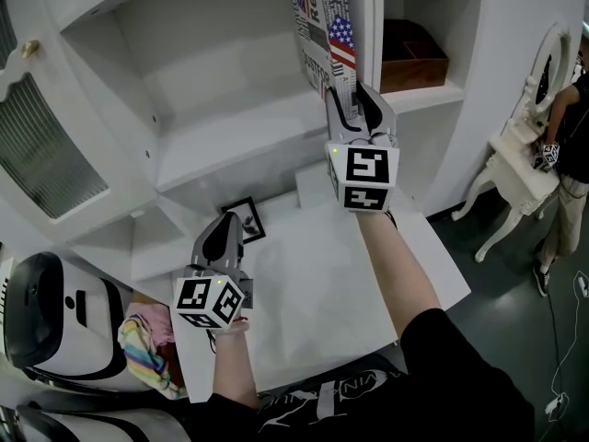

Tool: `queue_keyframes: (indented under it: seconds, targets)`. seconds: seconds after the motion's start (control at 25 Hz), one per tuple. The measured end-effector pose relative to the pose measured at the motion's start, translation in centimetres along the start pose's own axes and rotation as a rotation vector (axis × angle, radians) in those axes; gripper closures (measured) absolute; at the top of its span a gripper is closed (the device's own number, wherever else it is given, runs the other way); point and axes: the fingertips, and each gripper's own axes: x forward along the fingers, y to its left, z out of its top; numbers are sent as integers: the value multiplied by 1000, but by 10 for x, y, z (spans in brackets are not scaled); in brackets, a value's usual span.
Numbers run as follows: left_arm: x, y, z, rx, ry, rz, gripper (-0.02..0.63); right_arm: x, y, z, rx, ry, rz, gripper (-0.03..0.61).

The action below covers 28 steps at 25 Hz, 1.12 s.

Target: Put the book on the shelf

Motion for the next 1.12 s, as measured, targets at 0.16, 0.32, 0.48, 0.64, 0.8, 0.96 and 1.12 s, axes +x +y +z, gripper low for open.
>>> queue_keyframes:
  seconds: [0.16,0.32,0.48,0.64,0.8,0.96,1.12]
  targets:
    - [-2,0,1,0,2,3,614,-1,-1,2,-1,-10,-31,403]
    - [-3,2,-1,-1,9,1,614,-4,-2,6,-19,-38,-49,405]
    - [-5,-1,-4,-6,14,-4,614,-17,-1,6,-40,-56,-42,402]
    - [-4,-3,-5,-7,17,-12,614,-26,9,-5,-74,-39,-15,442]
    - [-5,-5,-6,-9,18,-20,614,-20,10,-19,-61,12,-16,443]
    - [-8,-4,-7,-12,20,-13,614,-11,3,-24,-55,39,-33,443]
    - [-11,-2,-8,-12,21,-3,614,-7,3,-25,-46,45,-35,445]
